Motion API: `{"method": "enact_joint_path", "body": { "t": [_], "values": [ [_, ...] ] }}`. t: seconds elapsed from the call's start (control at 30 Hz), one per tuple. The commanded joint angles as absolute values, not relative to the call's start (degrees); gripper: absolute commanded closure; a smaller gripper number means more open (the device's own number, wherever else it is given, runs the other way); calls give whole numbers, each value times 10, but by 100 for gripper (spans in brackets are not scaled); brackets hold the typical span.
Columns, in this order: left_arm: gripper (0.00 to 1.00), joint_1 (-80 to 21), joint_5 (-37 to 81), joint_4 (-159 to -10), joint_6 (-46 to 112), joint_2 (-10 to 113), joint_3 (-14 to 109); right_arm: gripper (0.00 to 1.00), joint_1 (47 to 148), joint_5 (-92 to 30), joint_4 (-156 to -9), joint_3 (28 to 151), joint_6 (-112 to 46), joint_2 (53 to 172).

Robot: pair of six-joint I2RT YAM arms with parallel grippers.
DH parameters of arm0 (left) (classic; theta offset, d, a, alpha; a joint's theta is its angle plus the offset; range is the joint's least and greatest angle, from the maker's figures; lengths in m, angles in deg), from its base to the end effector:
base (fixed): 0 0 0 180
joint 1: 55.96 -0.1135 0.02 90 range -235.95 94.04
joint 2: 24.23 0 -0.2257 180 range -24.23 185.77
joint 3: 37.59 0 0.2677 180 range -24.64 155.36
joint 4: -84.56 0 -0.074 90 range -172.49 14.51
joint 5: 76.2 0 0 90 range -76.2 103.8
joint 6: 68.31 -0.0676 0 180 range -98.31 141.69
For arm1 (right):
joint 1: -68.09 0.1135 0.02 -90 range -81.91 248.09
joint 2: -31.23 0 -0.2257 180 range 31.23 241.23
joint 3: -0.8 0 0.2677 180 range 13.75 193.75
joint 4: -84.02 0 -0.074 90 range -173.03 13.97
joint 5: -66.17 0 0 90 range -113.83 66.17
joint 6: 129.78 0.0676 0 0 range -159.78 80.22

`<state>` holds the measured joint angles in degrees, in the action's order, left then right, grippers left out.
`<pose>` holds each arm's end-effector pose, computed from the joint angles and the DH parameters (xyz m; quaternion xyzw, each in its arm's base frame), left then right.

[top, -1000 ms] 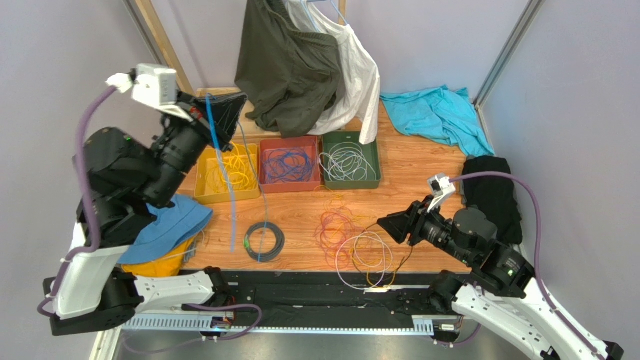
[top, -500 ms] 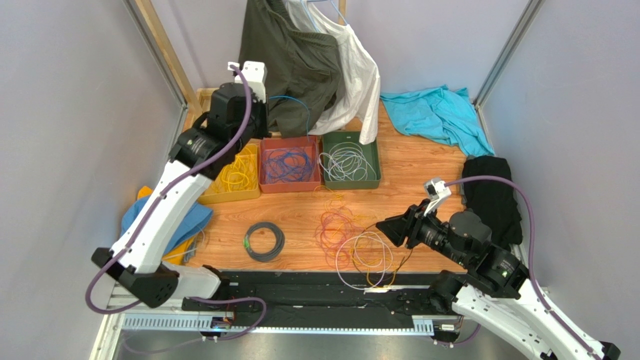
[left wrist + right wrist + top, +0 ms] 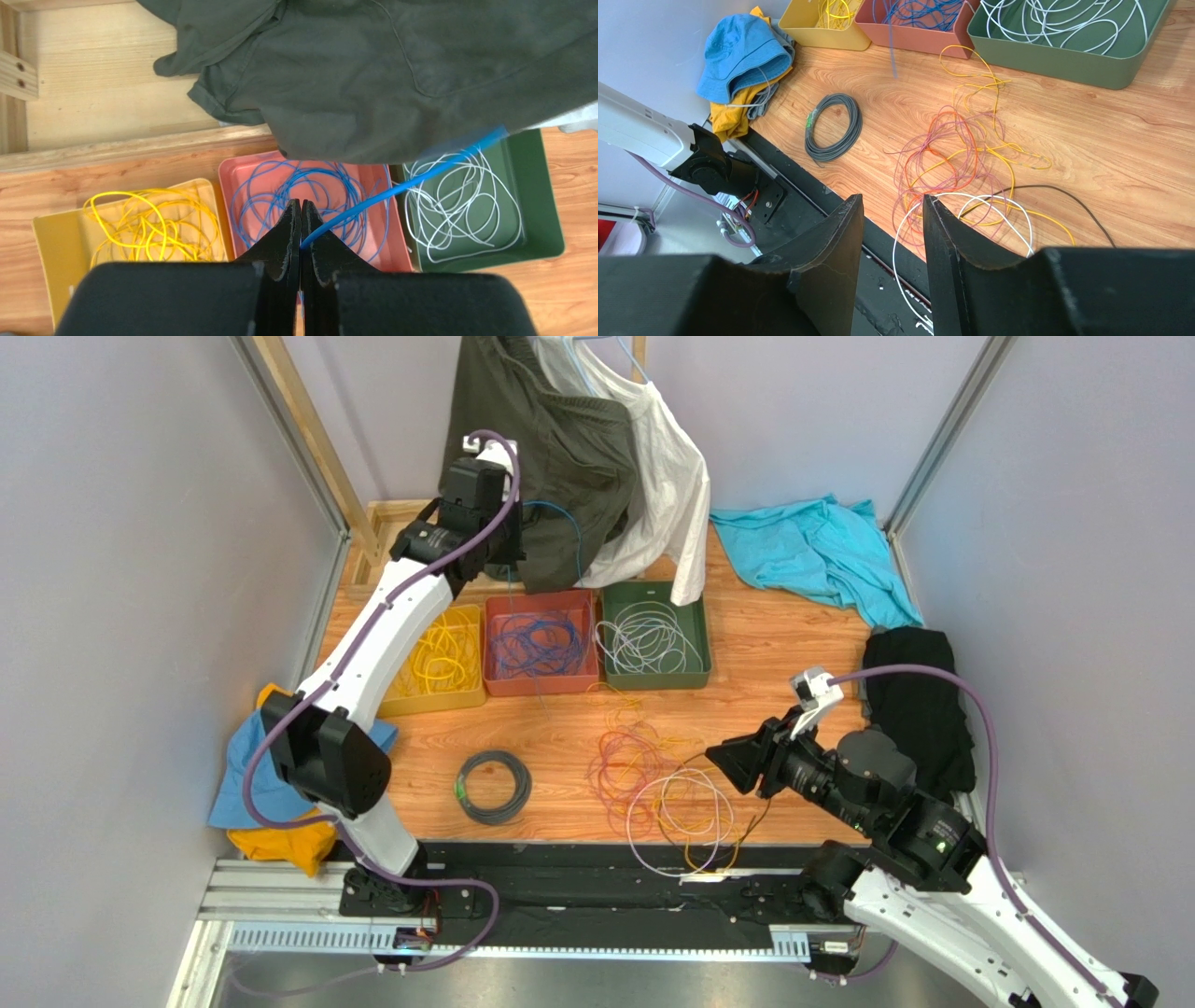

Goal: Untangle the cables

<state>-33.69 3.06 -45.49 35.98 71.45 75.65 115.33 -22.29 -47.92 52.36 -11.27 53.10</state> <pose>0.3899 -0.1460 0.3436 0.0157 0.8734 -0.0726 0.4812 0.1218 0.1291 0.2855 -0.1242 0.8013 0.3506 0.4686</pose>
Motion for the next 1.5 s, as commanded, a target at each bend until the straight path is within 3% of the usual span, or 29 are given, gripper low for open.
{"method": "enact_joint_path", "body": {
  "t": [0.0,0.37,0.53,0.73,0.97,1.27,1.33,1.37,1.43,1.47],
  "values": [
    [100,-344,49,-501,365,708,817,60,1156,-214,-488,523,-126,528],
    [100,-354,17,-486,322,726,910,61,1156,-209,-489,522,-131,536],
    [100,-358,7,-537,310,725,847,62,1157,-202,-489,521,-130,535],
    [100,-361,-44,-675,314,729,665,63,1156,-199,-483,522,-126,534],
    [100,-362,-41,-672,350,760,569,63,1156,-196,-488,520,-128,536],
    [100,-361,-9,-619,387,810,552,64,1156,-202,-502,508,-124,538],
    [92,-361,-10,-594,395,805,556,64,1157,-202,-502,508,-124,538],
    [76,-361,-14,-588,400,799,553,64,1156,-202,-502,508,-124,537],
    [56,-360,-18,-588,416,761,523,64,1157,-202,-504,507,-126,536],
    [39,-360,-22,-590,422,746,510,64,1157,-204,-508,506,-126,536]
  ]
}}
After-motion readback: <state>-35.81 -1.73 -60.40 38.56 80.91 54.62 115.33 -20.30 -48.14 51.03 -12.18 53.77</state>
